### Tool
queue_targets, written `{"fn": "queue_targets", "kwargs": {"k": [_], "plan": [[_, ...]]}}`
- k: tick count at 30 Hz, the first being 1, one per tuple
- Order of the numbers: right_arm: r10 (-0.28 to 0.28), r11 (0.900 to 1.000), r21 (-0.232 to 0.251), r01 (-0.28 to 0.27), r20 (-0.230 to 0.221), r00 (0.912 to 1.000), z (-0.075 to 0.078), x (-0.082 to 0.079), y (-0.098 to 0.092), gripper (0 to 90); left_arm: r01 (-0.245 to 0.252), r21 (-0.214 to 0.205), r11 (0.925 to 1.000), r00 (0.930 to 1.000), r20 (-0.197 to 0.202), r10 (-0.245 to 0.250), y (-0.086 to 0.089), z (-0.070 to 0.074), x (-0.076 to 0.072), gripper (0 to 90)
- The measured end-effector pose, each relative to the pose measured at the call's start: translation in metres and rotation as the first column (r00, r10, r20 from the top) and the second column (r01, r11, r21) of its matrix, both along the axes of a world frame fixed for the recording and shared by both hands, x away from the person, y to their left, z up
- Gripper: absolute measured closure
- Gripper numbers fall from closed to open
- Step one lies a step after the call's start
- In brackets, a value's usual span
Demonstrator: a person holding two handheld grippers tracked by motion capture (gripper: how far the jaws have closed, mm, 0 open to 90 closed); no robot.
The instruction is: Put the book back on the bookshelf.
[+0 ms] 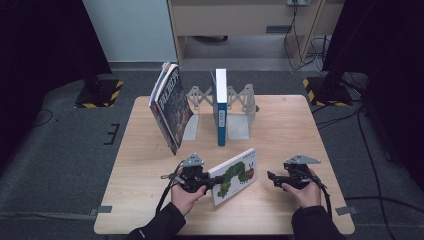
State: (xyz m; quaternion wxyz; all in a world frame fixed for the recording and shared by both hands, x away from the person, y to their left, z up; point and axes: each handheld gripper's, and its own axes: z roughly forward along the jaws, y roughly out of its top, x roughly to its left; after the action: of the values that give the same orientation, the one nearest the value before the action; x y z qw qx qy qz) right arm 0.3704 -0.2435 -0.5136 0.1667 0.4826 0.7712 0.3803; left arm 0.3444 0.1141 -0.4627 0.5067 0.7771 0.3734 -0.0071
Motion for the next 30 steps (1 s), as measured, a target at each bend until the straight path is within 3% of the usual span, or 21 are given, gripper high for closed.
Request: {"fn": "queue_targets", "kwargs": {"k": [5,12,20,22,27,30], "plan": [[-0.029,0.9973,-0.068,0.027,-0.033,0.9990,-0.006,0.003,-0.009,18.7,-0.032,-0.003,0.9995,0.9991,0.028,0.032,0.006,0.010,0.003,74.7],[-0.048,0.9927,-0.114,0.039,-0.073,0.9962,-0.015,0.005,-0.015,16.3,-0.080,0.007,0.9967,0.9946,0.066,0.080,0.013,0.023,0.007,74.7],[-0.059,0.9894,-0.134,0.056,-0.018,0.9981,-0.022,0.001,-0.015,8.3,-0.118,0.000,0.9930,0.9873,0.106,0.118,0.012,0.035,0.017,74.7],[-0.065,0.9907,-0.120,0.064,-0.004,0.9979,-0.024,0.000,-0.015,6.0,-0.130,-0.007,0.9915,0.9845,0.118,0.130,0.011,0.038,0.020,74.7],[-0.065,0.9902,-0.124,0.064,0.000,0.9979,-0.025,0.000,-0.014,4.7,-0.169,-0.009,0.9856,0.9761,0.137,0.169,0.006,0.044,0.027,74.7],[-0.064,0.9905,-0.122,0.064,-0.002,0.9979,-0.025,0.001,-0.014,4.3,-0.195,-0.030,0.9803,0.9693,0.147,0.198,0.005,0.048,0.031,74.6]]}}
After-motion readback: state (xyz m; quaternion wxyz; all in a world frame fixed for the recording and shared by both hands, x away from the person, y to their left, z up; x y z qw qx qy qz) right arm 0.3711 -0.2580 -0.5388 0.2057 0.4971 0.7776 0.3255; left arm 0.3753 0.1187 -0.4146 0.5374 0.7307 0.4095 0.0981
